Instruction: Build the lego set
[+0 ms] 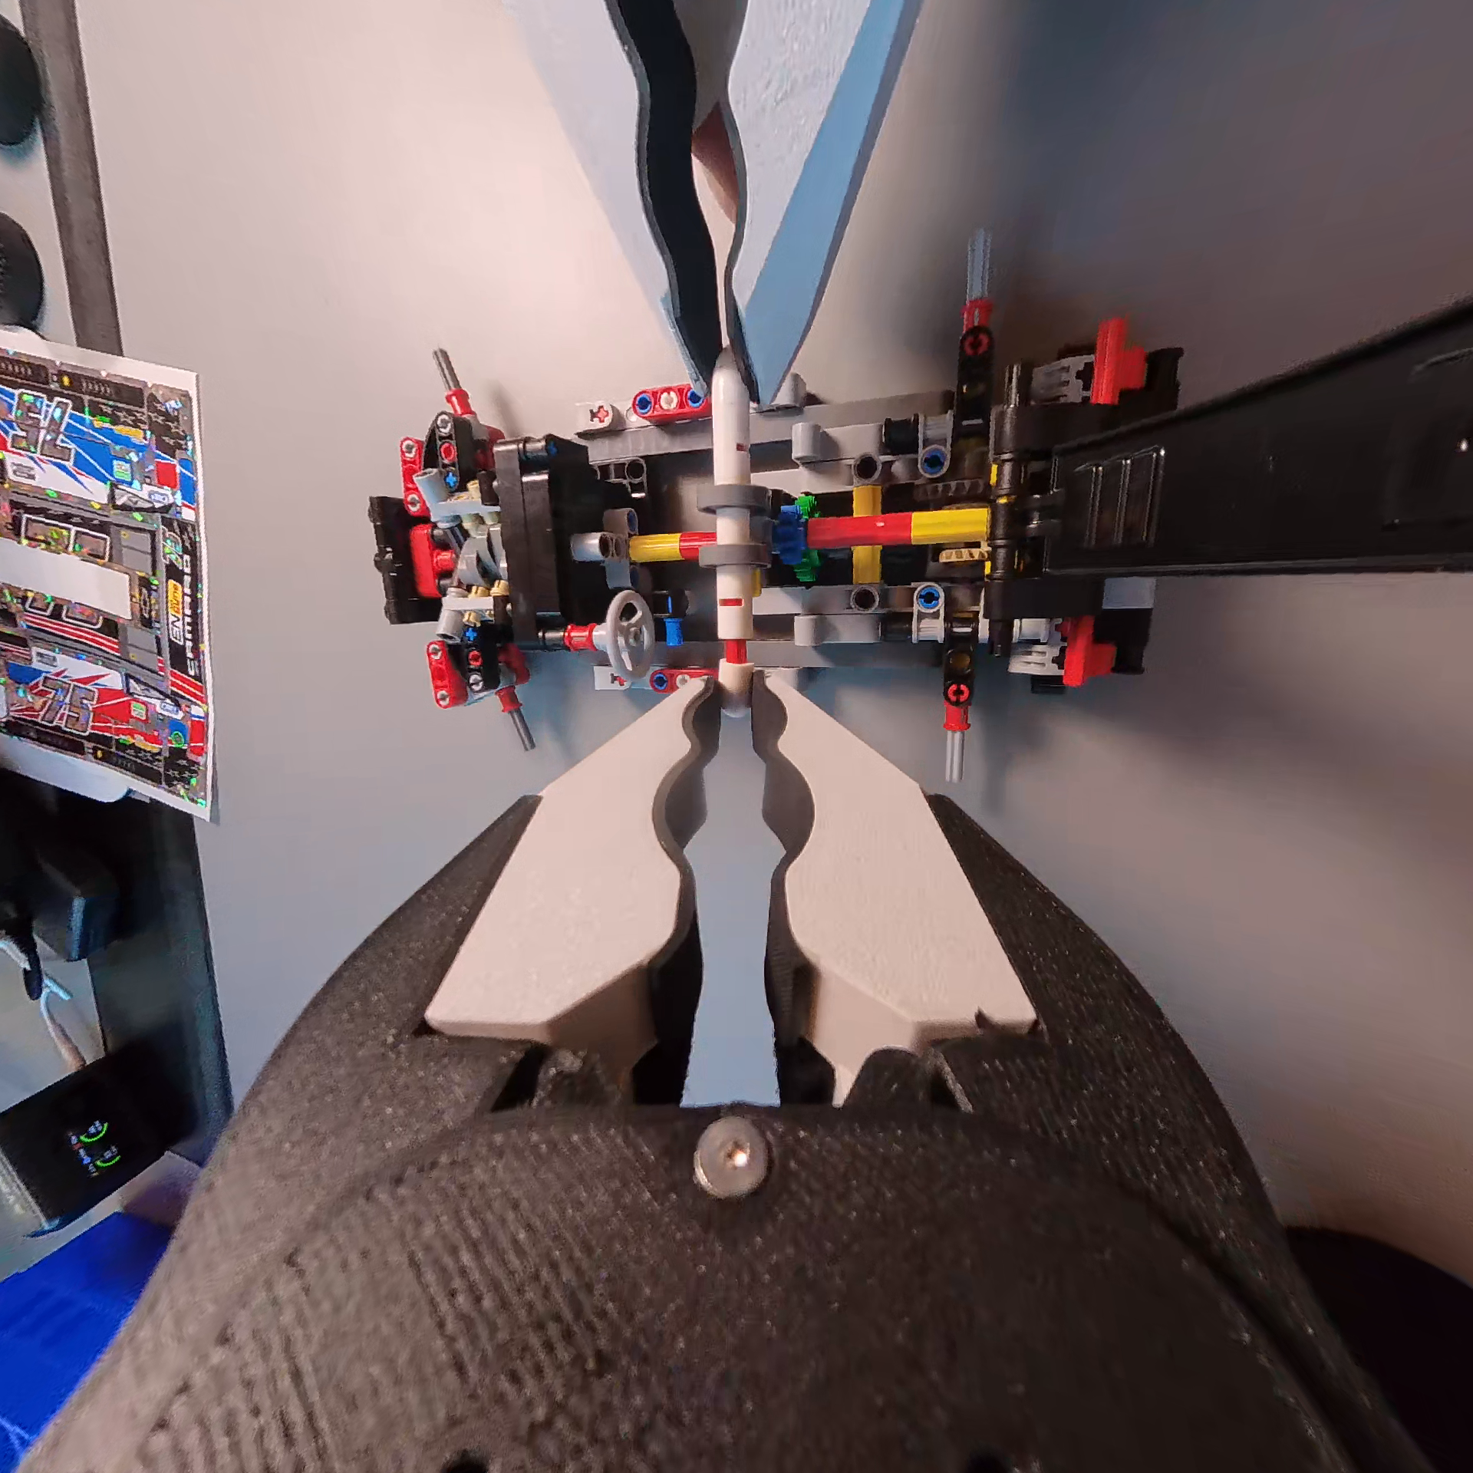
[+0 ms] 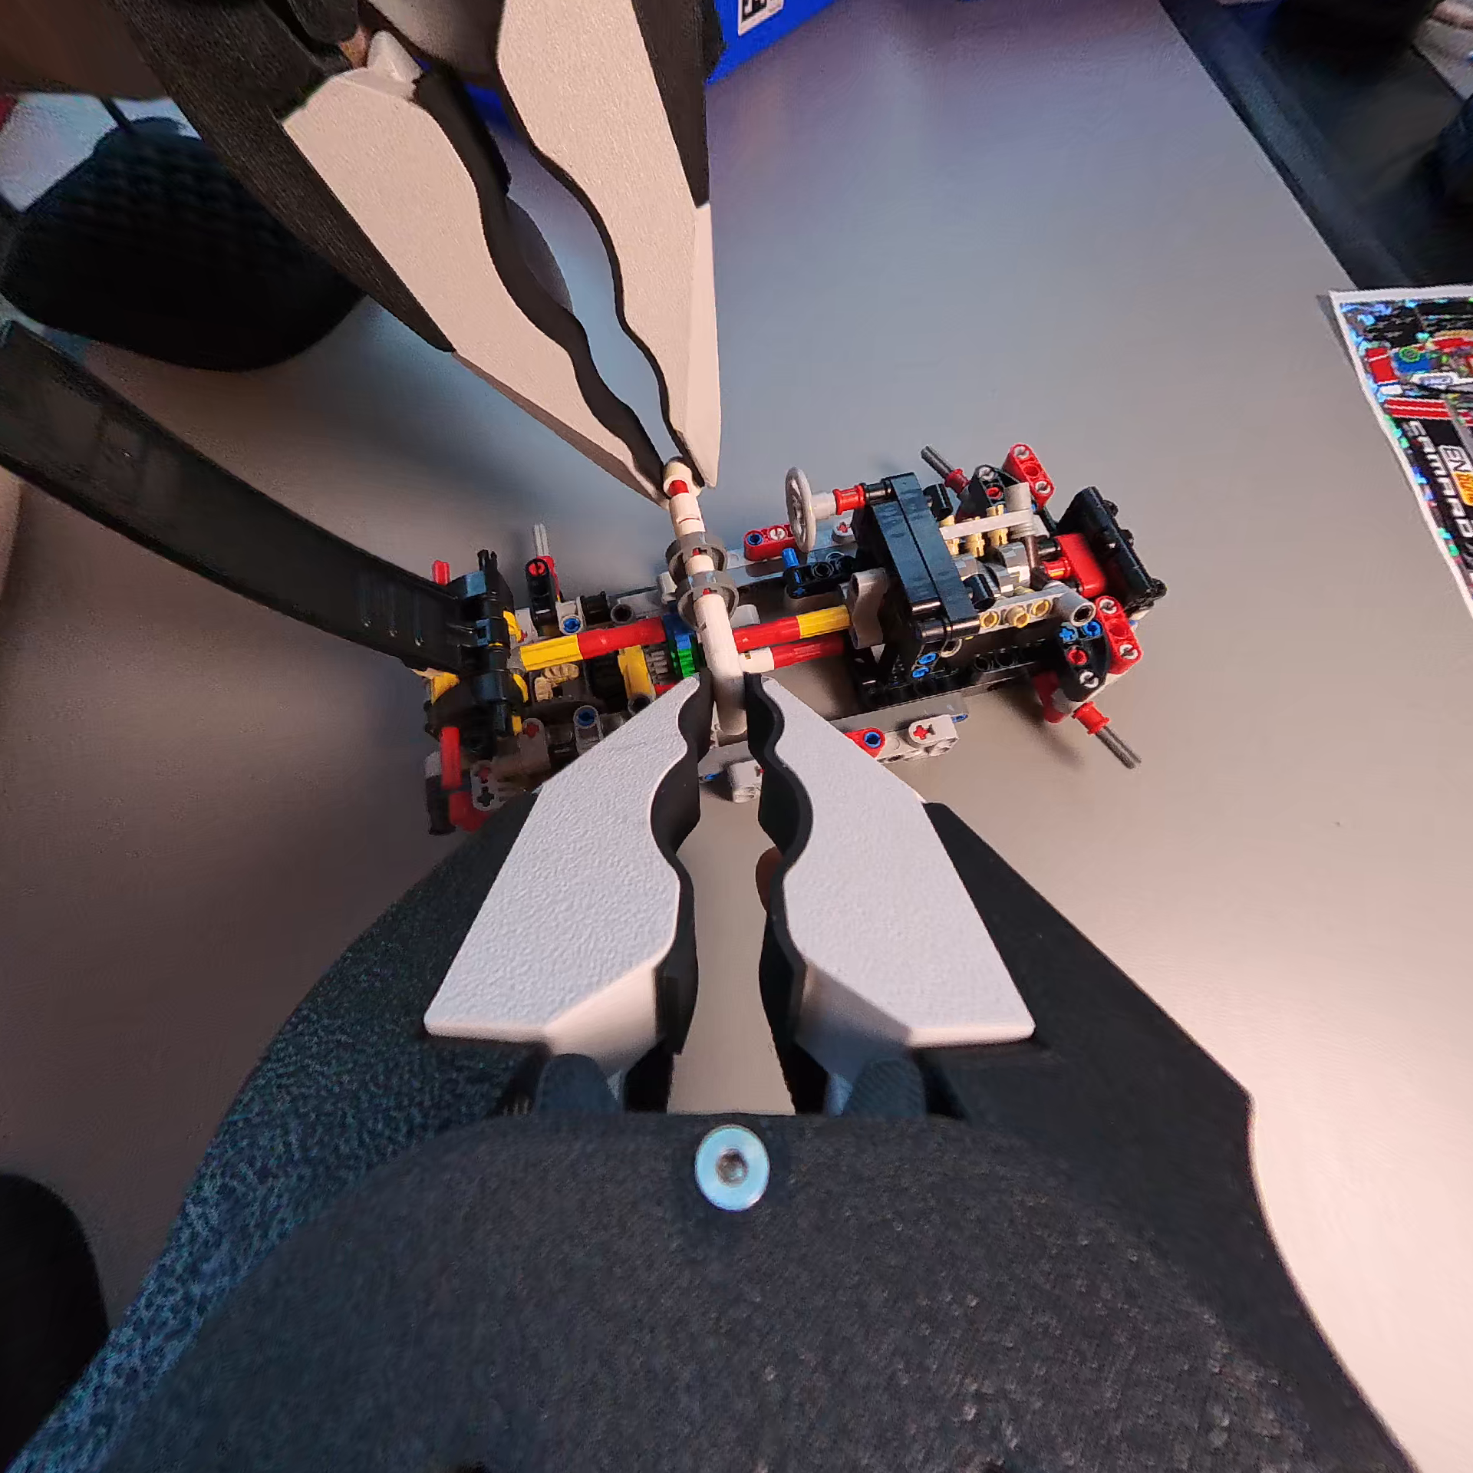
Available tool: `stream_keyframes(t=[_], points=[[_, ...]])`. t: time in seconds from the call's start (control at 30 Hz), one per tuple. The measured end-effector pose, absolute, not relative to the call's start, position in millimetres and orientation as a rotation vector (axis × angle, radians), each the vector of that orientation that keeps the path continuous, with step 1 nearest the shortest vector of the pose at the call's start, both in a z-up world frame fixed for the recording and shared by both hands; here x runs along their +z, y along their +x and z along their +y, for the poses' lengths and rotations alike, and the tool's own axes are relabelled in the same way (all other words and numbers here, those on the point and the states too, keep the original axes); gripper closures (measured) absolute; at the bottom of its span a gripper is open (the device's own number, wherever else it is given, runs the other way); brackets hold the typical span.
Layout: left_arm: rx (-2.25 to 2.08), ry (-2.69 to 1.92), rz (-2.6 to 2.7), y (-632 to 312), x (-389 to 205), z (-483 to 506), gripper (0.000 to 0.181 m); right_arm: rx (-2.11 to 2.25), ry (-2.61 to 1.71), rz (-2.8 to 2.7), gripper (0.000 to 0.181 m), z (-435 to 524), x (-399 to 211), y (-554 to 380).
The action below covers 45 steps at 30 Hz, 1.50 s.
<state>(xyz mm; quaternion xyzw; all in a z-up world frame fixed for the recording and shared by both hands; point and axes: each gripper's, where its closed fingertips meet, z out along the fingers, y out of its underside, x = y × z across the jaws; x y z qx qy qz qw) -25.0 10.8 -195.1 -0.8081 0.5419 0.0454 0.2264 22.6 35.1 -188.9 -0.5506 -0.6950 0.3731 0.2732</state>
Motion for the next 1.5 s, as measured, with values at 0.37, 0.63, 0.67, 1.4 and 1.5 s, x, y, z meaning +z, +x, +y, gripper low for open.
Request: stream_keyframes(t=[0.37,0.63,0.67,1.4,1.5], points=[[0.245,-2.285,1.542,-24.7,-195.0,11.9,0.176,0.979,-1.499,-1.873,0.176,34.7,-189.7,23.5],[0.114,-2.208,1.427,-21.9,-194.8,15.0,0.176,0.980,-1.505,-1.858,0.175,36.1,-189.9,25.6],[0.062,-2.188,1.392,-21.4,-194.9,14.2,0.175,0.987,-1.501,-1.856,0.175,35.8,-189.8,25.6],[-0.355,-1.906,1.149,-10.4,-185.1,15.2,0.175,0.963,-1.351,-1.909,0.160,17.2,-168.5,-8.6],[-0.369,-1.887,1.141,-10.1,-185.0,14.8,0.175,0.956,-1.348,-1.915,0.161,15.2,-171.5,-10.8]])
